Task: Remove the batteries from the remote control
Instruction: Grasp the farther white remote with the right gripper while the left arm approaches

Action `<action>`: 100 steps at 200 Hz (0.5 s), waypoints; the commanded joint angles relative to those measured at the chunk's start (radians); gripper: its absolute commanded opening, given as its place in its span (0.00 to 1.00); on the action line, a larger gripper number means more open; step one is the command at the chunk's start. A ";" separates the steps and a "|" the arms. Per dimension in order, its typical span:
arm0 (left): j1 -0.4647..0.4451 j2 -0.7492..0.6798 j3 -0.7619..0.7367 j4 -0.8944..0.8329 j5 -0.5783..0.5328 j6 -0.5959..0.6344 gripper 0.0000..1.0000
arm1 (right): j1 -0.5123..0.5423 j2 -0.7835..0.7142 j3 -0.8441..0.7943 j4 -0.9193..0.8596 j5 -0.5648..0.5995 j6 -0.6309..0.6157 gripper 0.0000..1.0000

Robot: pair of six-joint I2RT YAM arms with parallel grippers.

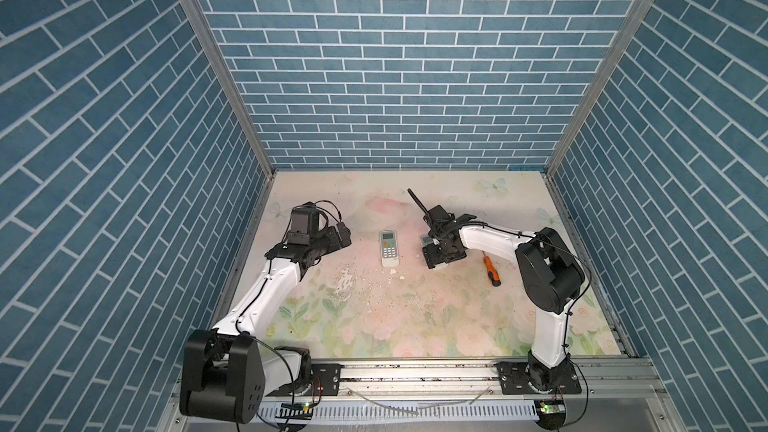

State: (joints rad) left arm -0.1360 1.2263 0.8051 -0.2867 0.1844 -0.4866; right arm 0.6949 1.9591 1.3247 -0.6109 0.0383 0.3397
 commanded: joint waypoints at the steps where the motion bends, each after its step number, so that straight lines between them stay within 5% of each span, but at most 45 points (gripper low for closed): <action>1: -0.005 0.009 0.026 -0.025 -0.002 -0.005 1.00 | 0.002 0.018 0.050 0.000 0.001 0.001 0.81; 100: -0.012 0.070 0.067 -0.013 0.095 -0.029 1.00 | 0.002 0.040 0.092 -0.039 0.009 -0.016 0.44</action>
State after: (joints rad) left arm -0.1383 1.2636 0.8417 -0.2966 0.2241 -0.4992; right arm 0.6949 1.9972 1.3811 -0.6174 0.0406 0.3386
